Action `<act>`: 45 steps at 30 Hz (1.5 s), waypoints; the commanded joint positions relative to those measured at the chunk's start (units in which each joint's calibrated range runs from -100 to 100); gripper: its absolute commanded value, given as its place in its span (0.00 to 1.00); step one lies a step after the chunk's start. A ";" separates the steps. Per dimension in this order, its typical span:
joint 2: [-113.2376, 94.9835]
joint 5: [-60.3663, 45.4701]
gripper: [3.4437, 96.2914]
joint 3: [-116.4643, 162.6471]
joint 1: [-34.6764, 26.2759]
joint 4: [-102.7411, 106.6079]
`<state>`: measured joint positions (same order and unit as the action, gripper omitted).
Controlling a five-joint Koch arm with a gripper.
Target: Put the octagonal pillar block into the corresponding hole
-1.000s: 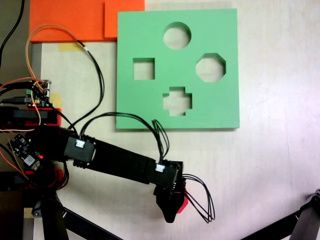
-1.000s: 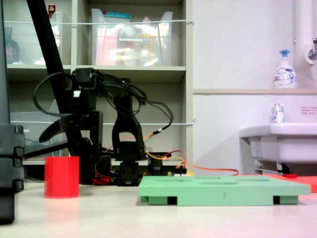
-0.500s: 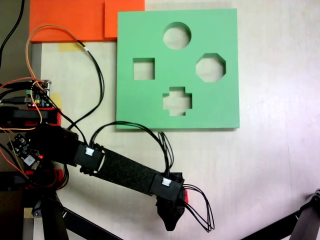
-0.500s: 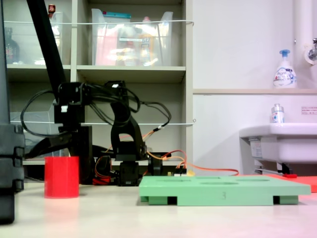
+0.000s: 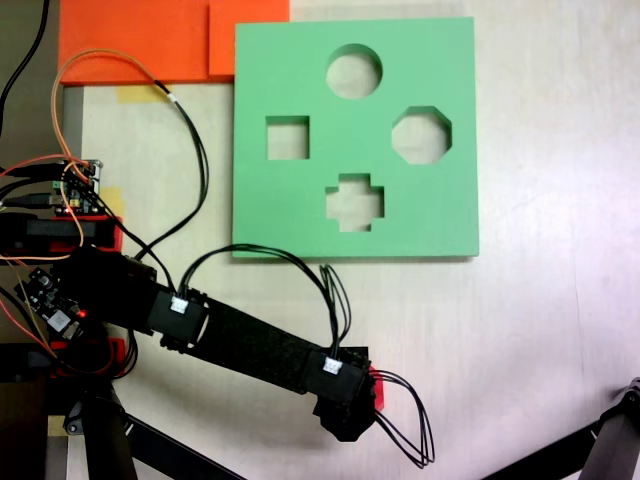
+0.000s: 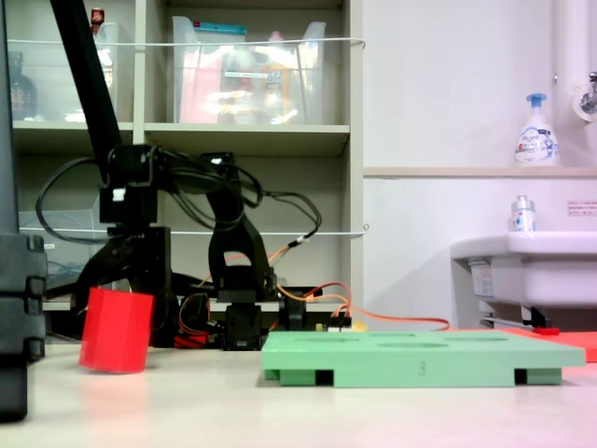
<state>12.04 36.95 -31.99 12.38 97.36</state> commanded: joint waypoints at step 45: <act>10.03 33.60 0.30 -37.40 -29.26 -3.13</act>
<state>21.48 69.91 -66.10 -16.04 98.34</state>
